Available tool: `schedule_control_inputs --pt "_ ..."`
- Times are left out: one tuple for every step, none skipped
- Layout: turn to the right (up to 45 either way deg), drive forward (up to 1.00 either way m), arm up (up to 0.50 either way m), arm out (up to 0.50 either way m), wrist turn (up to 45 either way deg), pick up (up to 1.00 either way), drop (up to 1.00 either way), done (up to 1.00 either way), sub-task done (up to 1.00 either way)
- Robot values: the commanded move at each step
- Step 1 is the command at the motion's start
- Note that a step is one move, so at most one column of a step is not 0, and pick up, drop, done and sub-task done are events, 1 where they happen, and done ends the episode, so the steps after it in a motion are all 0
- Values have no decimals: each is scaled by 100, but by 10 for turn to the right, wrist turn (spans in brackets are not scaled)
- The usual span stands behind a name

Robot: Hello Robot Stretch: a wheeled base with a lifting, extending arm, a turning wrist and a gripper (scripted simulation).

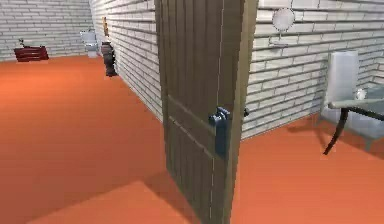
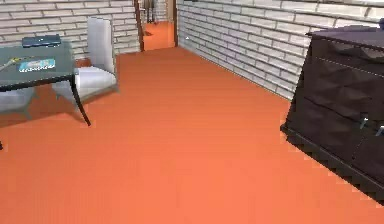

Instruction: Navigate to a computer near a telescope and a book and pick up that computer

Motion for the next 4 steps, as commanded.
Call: schedule_control_inputs --pt "450 0 0 0 0 0 0 0 0" --pt "360 0 0 0 0 0 0 0 0" --pt "0 100 0 0 0 0 0 0 0" --pt "0 100 0 0 0 0 0 0 0"
